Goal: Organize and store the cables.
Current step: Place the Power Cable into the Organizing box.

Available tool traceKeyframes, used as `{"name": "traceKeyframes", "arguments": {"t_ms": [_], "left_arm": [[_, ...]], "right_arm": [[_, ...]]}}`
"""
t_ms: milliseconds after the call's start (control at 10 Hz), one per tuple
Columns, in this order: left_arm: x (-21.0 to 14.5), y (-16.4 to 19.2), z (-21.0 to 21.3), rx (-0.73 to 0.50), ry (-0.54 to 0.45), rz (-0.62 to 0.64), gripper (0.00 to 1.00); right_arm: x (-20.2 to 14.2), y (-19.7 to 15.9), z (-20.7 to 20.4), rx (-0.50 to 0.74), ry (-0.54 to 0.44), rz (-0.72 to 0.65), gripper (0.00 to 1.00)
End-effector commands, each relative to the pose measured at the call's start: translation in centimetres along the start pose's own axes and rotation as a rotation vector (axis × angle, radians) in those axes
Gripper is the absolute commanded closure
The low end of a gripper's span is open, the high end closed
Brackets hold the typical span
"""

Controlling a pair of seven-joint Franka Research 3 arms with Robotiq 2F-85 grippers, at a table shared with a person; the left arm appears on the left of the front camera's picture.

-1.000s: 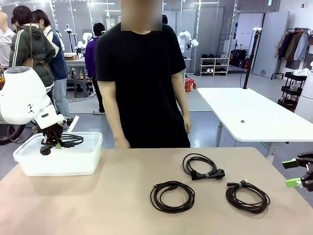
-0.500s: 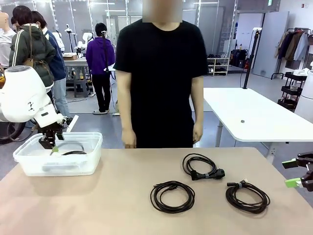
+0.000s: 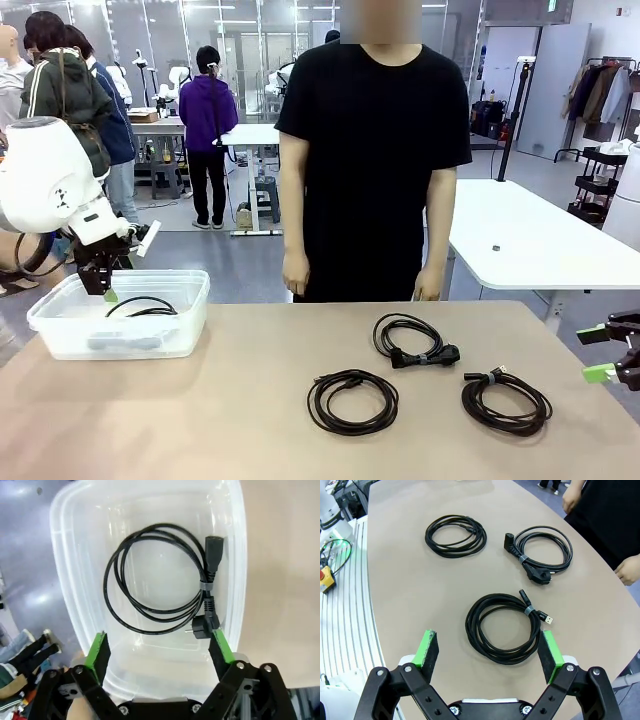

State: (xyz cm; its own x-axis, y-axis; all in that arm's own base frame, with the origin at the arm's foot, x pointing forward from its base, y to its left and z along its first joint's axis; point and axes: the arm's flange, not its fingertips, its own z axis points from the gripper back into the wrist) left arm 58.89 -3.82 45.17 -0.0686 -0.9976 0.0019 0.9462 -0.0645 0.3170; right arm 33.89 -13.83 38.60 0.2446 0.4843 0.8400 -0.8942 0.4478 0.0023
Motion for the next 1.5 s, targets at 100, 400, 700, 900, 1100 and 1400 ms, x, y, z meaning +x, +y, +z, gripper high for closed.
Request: {"name": "traceKeyframes", "arguments": {"t_ms": [100, 400, 700, 900, 1100, 1400], "left_arm": [[-0.35, -0.17, -0.60, 0.008, 0.011, -0.006, 0.00], [-0.35, -0.17, -0.60, 0.008, 0.011, -0.006, 0.00], [-0.35, -0.17, -0.60, 0.008, 0.011, -0.006, 0.00], [-0.35, -0.17, -0.60, 0.008, 0.011, -0.006, 0.00], [-0.35, -0.17, -0.60, 0.008, 0.011, -0.006, 0.00], [-0.35, -0.17, -0.60, 0.008, 0.011, -0.006, 0.00]], "right_arm": [[0.35, 0.03, -0.01, -0.003, -0.014, -0.011, 0.00], [0.35, 0.03, -0.01, -0.003, -0.014, -0.011, 0.00], [0.35, 0.03, -0.01, -0.003, -0.014, -0.011, 0.00], [0.35, 0.03, -0.01, -0.003, -0.014, -0.011, 0.00], [0.35, 0.03, -0.01, -0.003, -0.014, -0.011, 0.00], [0.35, 0.03, -0.01, -0.003, -0.014, -0.011, 0.00]]}}
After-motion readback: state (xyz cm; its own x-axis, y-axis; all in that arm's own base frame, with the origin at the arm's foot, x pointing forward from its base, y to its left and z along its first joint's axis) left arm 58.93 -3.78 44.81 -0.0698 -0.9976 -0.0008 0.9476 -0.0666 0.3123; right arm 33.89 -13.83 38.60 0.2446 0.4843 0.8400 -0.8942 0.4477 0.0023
